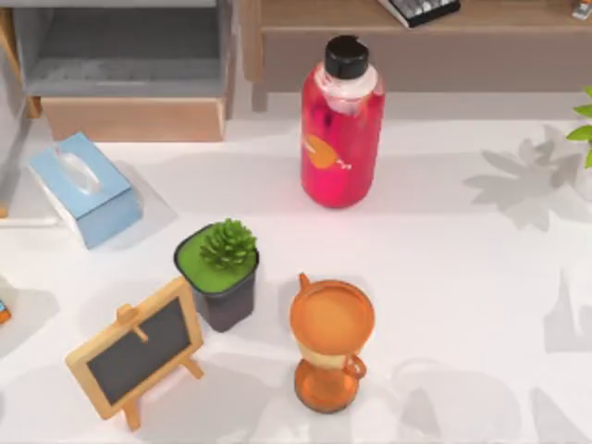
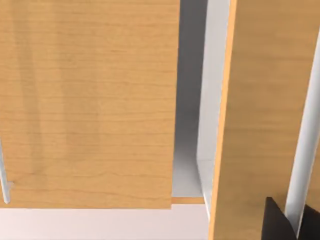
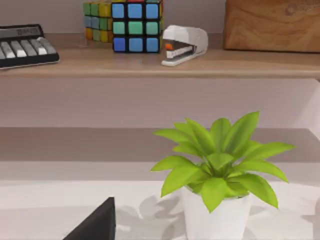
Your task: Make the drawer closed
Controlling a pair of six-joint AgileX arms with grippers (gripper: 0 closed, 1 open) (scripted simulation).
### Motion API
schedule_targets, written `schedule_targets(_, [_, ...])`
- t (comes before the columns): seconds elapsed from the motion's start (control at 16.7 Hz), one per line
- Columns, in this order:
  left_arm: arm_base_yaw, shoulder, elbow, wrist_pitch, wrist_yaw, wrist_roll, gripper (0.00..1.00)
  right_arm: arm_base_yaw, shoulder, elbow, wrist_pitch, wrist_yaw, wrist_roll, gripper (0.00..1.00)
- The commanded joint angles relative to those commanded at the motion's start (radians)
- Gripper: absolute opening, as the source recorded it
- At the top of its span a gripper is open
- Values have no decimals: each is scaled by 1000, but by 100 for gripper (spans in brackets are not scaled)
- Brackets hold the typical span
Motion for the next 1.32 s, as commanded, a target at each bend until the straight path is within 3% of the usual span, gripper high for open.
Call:
schedule_targets(0.3, [-68,52,126,-71,-71,-1,0,0,0,0,0,0,0,100])
schedule_targets(0.66, [-74,63,141,-85,-76,-2,0,0,0,0,0,0,0,100])
schedule_targets(1.08, [-149,154,356,-198,-153,-8,0,0,0,0,0,0,0,100])
schedule_targets(1.32, [-156,164,372,-210,-160,-7,0,0,0,0,0,0,0,100])
